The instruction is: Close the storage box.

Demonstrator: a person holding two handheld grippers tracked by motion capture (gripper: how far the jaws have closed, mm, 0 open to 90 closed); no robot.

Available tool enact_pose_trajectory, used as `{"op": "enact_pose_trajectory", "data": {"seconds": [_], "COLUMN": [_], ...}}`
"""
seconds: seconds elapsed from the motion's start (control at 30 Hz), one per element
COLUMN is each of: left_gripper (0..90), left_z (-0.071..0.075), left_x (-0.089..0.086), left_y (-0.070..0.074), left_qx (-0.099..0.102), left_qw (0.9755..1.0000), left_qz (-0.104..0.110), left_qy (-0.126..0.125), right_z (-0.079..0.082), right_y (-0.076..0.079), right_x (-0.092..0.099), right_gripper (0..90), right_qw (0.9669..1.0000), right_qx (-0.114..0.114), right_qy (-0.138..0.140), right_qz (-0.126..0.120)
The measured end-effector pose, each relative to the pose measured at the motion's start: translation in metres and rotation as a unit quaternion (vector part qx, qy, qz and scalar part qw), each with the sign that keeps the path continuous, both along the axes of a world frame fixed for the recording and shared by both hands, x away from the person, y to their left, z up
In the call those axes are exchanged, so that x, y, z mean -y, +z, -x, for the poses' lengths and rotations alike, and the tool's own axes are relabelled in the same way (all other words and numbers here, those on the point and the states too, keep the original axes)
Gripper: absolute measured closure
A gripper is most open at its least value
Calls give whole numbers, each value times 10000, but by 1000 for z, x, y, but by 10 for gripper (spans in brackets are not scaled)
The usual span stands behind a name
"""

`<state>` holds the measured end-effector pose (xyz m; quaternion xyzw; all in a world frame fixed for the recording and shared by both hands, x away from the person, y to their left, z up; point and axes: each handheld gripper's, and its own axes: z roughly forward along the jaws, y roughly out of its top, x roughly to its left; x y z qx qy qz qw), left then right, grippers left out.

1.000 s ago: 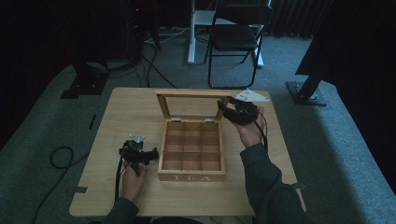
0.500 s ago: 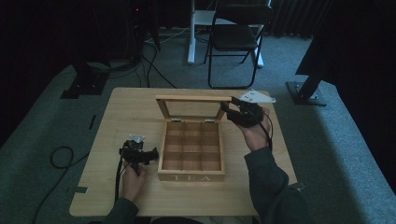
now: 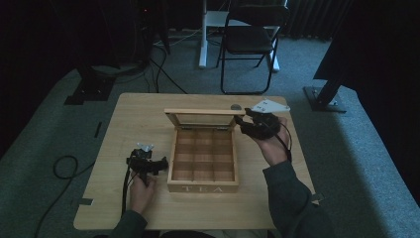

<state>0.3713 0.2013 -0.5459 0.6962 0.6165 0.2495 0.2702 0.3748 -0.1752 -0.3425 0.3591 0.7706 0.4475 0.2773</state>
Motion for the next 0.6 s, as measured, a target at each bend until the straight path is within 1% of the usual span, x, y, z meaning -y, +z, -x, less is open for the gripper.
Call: {"op": "enact_pose_trajectory", "data": {"seconds": [0.1, 0.37, 0.47, 0.6], "left_gripper": [16, 16, 16, 16], "left_z": [0, 0, 0, 0], "left_x": [0, 0, 0, 0], "left_y": [0, 0, 0, 0], "left_qx": [1, 4, 7, 14], "left_qw": [10000, 10000, 10000, 10000], "left_qz": [-4, 10, 13, 15], "left_qy": [-6, 5, 8, 8], "right_z": [3, 12, 14, 18], "right_y": [-1, -7, -9, -14], "right_x": [0, 1, 2, 3], "right_gripper": [512, 512, 512, 512], "right_qw": [10000, 9999, 9998, 9995], "right_qx": [-28, -127, -152, -199], "right_qy": [1, 56, 65, 83], "right_qz": [12, -65, -103, -230]}}
